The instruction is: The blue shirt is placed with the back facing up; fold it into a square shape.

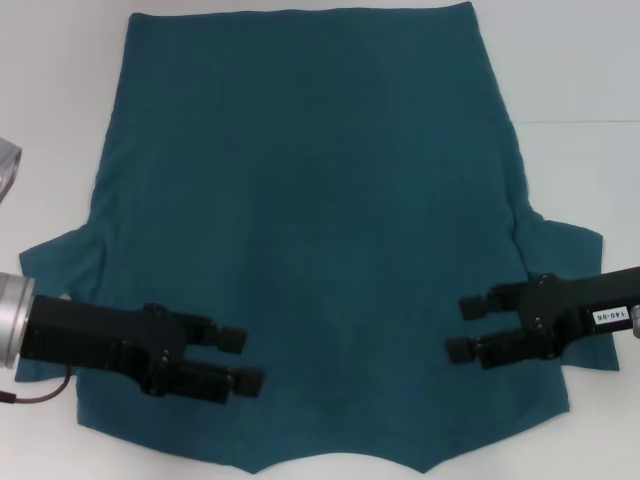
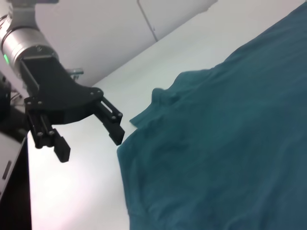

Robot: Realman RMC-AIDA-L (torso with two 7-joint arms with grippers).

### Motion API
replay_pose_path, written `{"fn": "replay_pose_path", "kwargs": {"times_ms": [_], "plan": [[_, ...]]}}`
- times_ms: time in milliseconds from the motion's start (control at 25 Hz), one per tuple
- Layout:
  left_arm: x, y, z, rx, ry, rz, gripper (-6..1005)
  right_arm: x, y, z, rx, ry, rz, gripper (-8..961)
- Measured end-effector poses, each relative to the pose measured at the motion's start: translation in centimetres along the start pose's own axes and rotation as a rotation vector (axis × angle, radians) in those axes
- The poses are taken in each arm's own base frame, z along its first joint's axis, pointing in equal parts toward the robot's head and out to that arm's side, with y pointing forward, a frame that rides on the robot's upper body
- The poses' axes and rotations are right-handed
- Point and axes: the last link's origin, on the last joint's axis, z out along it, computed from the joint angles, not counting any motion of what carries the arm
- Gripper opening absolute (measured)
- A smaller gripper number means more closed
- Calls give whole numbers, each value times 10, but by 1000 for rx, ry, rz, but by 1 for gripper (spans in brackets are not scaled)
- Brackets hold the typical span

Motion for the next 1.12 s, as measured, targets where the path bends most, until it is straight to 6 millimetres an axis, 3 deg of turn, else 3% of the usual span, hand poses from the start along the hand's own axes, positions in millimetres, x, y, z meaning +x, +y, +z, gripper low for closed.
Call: {"fn": "replay_pose_path", "kwargs": {"times_ms": [280,480,680,880,1120], "plan": [[1,-12,-20,100,123,-104,781,-5,-12,-14,80,-105,98,883],[-2,-36,-56,259,297,-410,781,-19,-37,-39,208,-264,356,884],[-19,-50,-88,351,475,-697,781,-40,-54,-61,226,-370,579,884],[-44,-62,-96,435,543,-832,776,-55,-63,-70,220,-381,640,882],[-69,-76,-93,534,563,-902,770,-59,-65,-69,227,-382,641,884]]}}
